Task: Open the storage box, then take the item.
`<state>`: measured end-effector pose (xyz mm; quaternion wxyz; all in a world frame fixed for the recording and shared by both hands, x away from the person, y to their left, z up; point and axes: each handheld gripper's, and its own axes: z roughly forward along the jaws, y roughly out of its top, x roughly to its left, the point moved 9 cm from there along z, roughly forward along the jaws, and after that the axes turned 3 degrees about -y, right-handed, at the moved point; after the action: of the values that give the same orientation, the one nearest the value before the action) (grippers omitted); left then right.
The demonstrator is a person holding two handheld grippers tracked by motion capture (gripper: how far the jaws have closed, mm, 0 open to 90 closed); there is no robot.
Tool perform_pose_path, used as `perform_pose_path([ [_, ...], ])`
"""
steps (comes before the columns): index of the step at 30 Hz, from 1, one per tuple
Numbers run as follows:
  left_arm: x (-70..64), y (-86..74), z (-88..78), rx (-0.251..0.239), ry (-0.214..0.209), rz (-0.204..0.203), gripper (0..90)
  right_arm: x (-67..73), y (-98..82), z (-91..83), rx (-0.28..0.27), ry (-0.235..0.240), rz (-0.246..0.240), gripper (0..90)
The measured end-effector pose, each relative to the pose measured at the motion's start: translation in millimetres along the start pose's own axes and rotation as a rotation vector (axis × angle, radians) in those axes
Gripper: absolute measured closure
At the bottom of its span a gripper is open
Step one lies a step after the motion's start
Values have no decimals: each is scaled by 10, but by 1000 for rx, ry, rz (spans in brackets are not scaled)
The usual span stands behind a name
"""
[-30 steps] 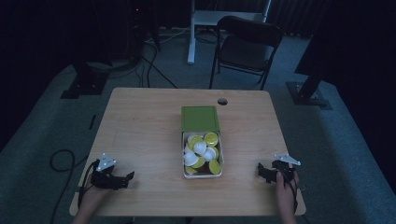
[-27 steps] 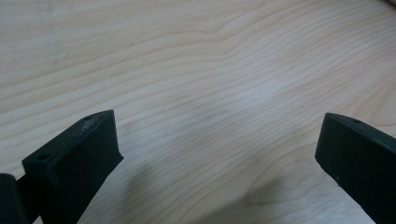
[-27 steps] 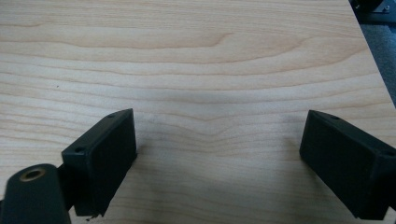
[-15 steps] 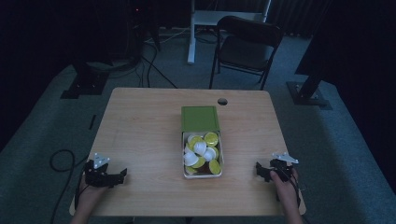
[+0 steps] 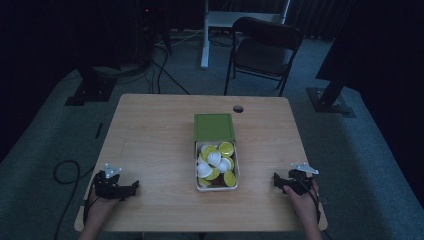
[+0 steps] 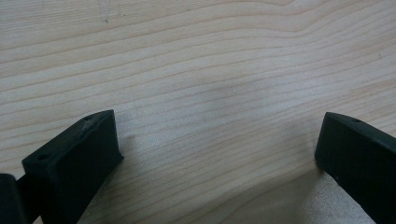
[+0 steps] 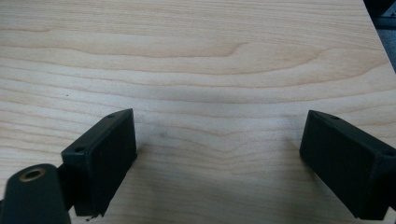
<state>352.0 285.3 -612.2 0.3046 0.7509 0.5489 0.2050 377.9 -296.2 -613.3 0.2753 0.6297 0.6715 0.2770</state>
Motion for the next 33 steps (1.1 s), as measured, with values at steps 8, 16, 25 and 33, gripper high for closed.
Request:
perform_pose_path([
  [8,-7,19,17,-1,18,-20,0,3,-3,-3,1,-8,6,103],
  [16,-8,29,27,-2,23,-25,0,48,-20,-35,23,-40,46,102],
  [25,-8,28,27,-3,20,-22,0,327,111,-202,-5,-3,71,103],
  [33,-8,29,27,-2,18,-20,0,569,311,-412,-54,38,65,103],
])
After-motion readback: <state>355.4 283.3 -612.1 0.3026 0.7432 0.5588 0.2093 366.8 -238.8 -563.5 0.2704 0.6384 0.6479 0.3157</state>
